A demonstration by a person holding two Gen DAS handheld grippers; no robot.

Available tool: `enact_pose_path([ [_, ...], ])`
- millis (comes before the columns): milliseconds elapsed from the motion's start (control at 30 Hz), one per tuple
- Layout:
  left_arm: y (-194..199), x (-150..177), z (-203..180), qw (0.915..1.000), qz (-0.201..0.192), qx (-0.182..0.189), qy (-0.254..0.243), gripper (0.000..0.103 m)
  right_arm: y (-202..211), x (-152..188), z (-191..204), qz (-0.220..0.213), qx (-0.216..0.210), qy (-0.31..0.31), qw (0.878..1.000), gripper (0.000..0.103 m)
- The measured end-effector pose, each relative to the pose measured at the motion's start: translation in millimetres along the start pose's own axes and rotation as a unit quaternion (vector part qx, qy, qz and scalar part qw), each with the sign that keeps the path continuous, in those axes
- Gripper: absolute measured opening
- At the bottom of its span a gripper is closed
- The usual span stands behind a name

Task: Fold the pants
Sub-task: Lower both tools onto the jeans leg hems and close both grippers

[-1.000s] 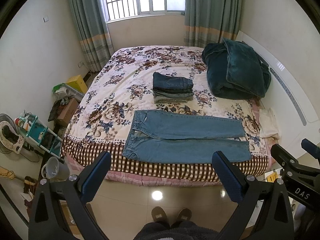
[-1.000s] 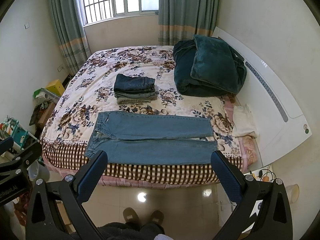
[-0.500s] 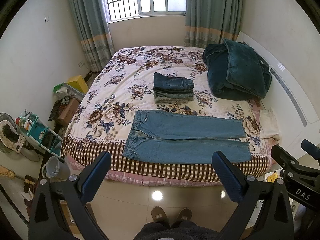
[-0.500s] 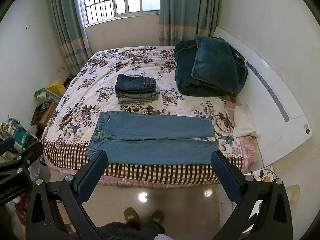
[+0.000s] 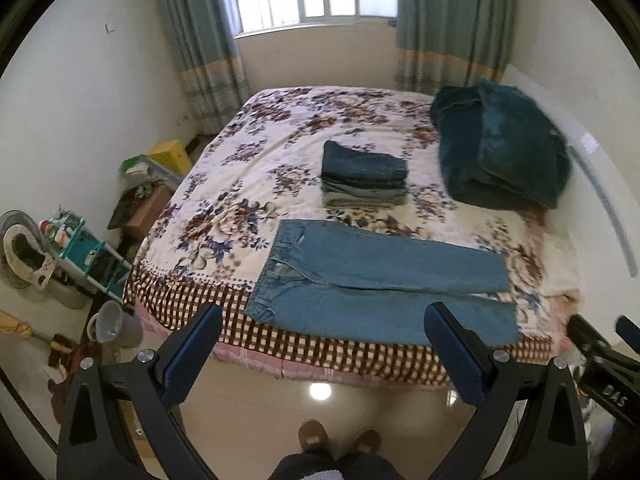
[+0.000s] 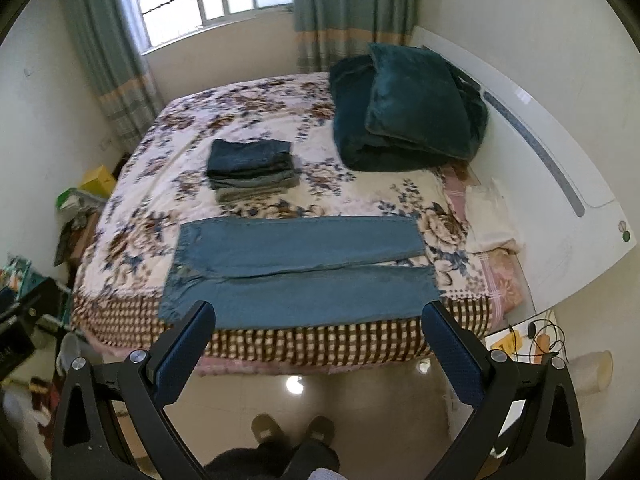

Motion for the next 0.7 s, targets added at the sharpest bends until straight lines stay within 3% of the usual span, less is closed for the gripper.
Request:
enact_pose_path([
  [200, -72.2, -21.1, -20.1, 0.9995, 0.013, -0.027, 0.013, 0.103, -86.4, -34.5, -24.2, 0.017, 0.023, -0.009, 1.0, 0.103],
  [400, -160.7, -44.9, -40.1, 0.9974, 0.052, -0.051, -0.001, 0.103, -201.7, -71.8, -41.4, 0.063, 0.024, -0.043, 0.997, 0.103],
  [700, -357.1, -103.5, -55.9, 0.9852, 0.156, -0.07, 0.009, 0.103, -423.1, -119.9, -59.0, 0.182, 0.036, -0.136, 0.973, 0.103],
])
Point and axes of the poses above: each gripper's, at about its wrist camera, not at the fingertips, and y roughly against the way its jaws point, z to its left, x to its underside, the point moved 1 cm from there along -y, roughly the way its jaws point, and after that the axes turned 1 degree about y, right-handed, at the moved point
